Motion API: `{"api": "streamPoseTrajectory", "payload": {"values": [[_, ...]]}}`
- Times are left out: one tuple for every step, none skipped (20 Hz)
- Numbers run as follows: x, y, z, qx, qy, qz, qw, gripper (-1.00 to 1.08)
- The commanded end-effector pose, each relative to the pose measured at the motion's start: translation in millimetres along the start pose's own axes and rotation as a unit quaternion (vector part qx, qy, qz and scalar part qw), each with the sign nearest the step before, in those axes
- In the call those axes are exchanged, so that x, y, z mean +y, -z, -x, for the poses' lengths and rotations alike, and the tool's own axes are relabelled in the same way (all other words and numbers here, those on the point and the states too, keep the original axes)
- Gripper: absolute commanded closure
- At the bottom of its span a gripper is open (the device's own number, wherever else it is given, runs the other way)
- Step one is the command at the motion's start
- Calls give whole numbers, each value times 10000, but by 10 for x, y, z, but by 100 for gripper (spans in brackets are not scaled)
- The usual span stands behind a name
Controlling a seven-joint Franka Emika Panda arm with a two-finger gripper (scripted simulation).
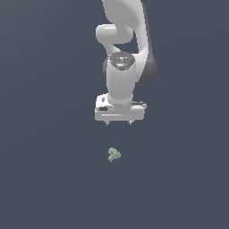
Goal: Pick up the object and move it to a goal position.
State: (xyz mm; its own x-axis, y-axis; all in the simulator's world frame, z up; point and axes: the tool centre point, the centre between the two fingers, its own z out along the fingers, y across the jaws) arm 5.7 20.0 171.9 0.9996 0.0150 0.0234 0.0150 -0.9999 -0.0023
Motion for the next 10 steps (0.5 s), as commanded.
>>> {"api": "streamPoseTrajectory", "payload": {"values": [[0,0,0,0,0,0,10000,-92],[0,3,-3,3,3,2,10000,-92],[-1,11,-10,13,12,7,10000,-92],[-3,24,-22,30,27,16,10000,-92],[-4,43,-39,52,47,29,10000,-92],[-7,67,-60,81,75,45,9999,-92],[-10,92,-81,110,104,61,9999,-92],[-13,113,-97,133,129,74,9998,-92],[-15,127,-108,150,149,83,9997,-92],[-16,136,-113,159,162,89,9997,-92]]}}
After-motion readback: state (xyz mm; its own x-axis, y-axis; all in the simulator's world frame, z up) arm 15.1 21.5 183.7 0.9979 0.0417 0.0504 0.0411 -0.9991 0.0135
